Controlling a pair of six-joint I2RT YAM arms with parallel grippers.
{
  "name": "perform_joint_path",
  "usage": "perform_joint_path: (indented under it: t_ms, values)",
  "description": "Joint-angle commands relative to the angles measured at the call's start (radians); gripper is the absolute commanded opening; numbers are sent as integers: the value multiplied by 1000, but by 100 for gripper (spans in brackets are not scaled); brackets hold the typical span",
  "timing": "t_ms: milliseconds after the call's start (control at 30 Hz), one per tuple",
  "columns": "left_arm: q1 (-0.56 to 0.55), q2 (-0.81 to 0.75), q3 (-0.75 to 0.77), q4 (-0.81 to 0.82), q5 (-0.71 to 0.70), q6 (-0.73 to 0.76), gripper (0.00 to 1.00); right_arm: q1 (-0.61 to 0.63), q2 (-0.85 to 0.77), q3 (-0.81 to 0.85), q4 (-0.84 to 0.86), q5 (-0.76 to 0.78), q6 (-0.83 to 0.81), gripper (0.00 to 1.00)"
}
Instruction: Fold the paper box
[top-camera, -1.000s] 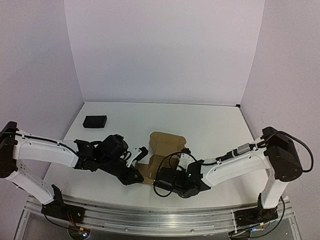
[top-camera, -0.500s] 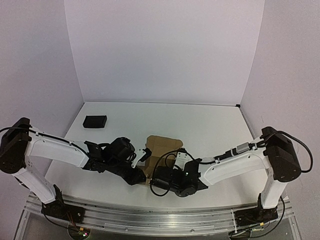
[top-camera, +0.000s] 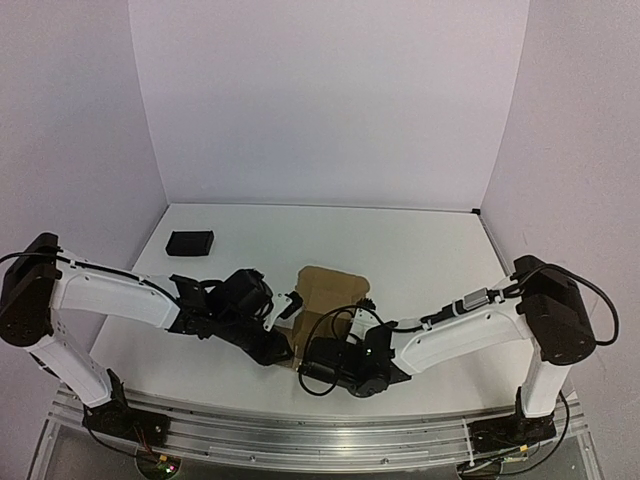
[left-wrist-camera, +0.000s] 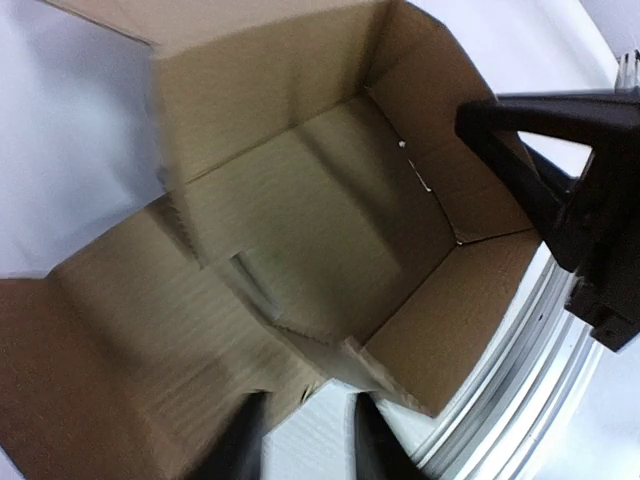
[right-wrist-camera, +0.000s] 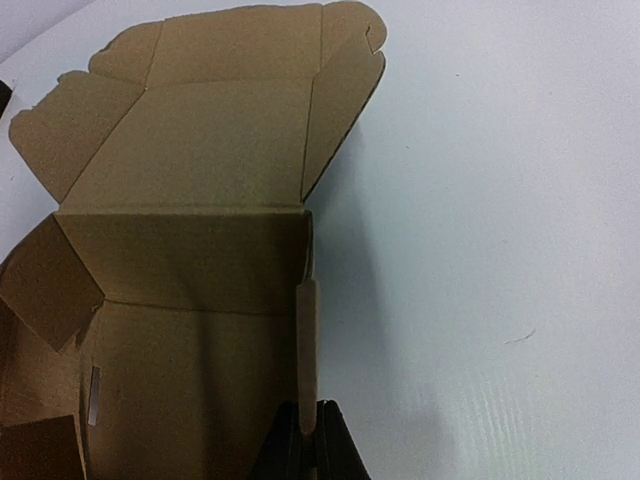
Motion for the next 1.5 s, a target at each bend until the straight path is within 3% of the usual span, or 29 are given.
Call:
perform_joint_path:
  t_ms: [0,67,200,333,367,433,467,600,700,900,1167,1300,1467]
  values:
    - [90,-99,140,-211,-75,23,44,-2,-5,-11,0,63,89,0]
    - [146,-121,188,-278,-63,-11,49,-2,0,-4,0,52,87,0]
    - [206,-150,249,-326,-72,-56,51,-2,19,10,0,35,81,0]
    - [274,-117,163,-337,-12,-115,58,-2,25,17,0,35,76,0]
    - [296,-89,149,-340,45,-123,63,-3,26,19,0,35,73,0]
    - [305,-61,144,-309,162,-106,94,-2,23,19,0,33,67,0]
    - [298,-66,149,-280,189,-99,99,-2,23,18,0,33,67,0]
    - [265,-45,174,-242,172,-15,100,-2,26,18,0,25,73,0]
    - [265,-14,153,-235,120,27,92,-2,24,19,-1,19,71,0]
    - [208,21,164,-178,152,45,76,-2,21,15,-1,22,70,0]
    - [201,79,164,-191,32,60,43,-2,18,12,-1,28,69,0]
    - [201,94,182,-220,48,34,28,-2,15,9,-1,31,67,0]
    - [201,94,248,-298,58,13,0,-2,22,32,-1,32,36,0]
